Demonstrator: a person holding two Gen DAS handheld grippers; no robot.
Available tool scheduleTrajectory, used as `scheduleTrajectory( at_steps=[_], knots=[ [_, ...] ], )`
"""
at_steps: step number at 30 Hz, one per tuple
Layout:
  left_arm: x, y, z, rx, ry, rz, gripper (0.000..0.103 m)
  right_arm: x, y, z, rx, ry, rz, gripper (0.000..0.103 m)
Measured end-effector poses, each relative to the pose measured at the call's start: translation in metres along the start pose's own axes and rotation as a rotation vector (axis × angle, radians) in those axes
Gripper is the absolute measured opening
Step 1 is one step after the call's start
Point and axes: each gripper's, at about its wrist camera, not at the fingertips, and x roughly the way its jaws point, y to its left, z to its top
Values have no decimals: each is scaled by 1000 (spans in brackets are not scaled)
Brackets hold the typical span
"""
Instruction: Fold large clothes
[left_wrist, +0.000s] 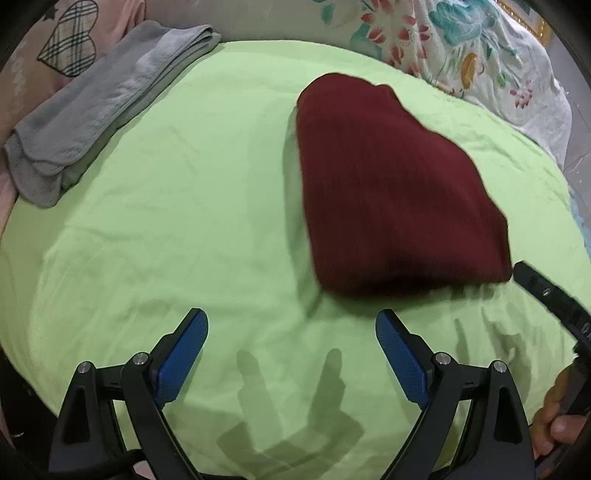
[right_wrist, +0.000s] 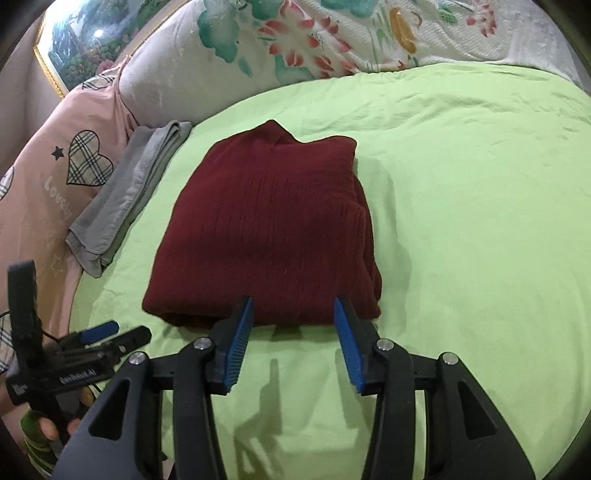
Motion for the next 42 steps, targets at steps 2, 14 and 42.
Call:
scheduleTrajectory(
  at_steps=[2, 14, 42],
  knots=[
    [-4, 3, -11, 6, 4, 31, 93, -4, 1, -6, -3, -1, 3, 52],
    [-26, 22, -43, -9, -83, 184, 93, -26, 4, -40, -40, 0, -5, 69],
    [-65, -9, -22, 137, -146, 134, 99, -40, 33, -44, -199, 31, -50, 80]
  ],
)
